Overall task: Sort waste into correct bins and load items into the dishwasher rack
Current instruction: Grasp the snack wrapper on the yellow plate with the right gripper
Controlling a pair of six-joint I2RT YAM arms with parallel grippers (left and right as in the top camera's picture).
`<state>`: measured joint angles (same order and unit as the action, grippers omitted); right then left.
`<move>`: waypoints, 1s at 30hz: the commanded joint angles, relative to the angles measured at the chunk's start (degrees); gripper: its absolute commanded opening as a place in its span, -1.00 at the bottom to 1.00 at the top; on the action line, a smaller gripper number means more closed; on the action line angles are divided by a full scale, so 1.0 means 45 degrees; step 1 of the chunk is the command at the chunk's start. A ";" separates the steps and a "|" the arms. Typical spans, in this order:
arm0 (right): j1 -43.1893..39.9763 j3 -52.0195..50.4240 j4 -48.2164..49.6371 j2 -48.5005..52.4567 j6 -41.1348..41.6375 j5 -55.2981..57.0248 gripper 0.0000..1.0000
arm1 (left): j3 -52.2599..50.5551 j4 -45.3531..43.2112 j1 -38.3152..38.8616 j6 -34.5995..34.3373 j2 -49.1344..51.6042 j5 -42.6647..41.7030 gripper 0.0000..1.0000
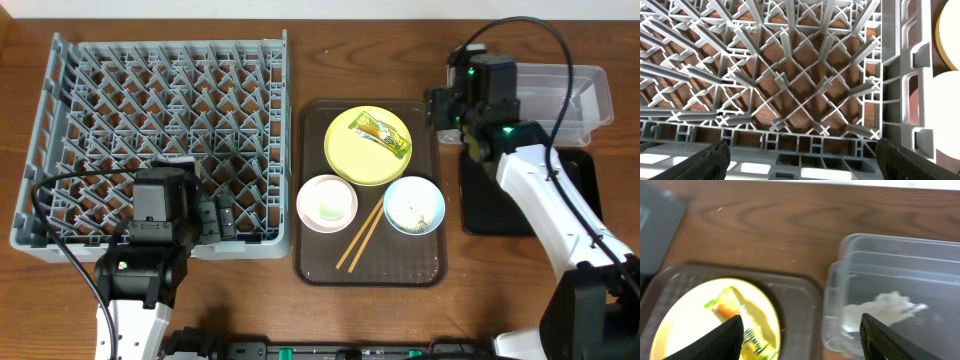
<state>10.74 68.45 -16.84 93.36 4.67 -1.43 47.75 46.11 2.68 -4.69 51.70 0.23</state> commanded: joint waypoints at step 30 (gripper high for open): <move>0.2200 0.0034 -0.0447 0.3653 -0.3055 -0.1035 -0.92 | 0.0321 0.0034 -0.0053 -0.0117 0.0413 0.0049 0.89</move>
<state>19.97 68.42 -18.81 112.14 -9.74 -6.07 47.75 46.11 2.68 -4.69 52.97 0.23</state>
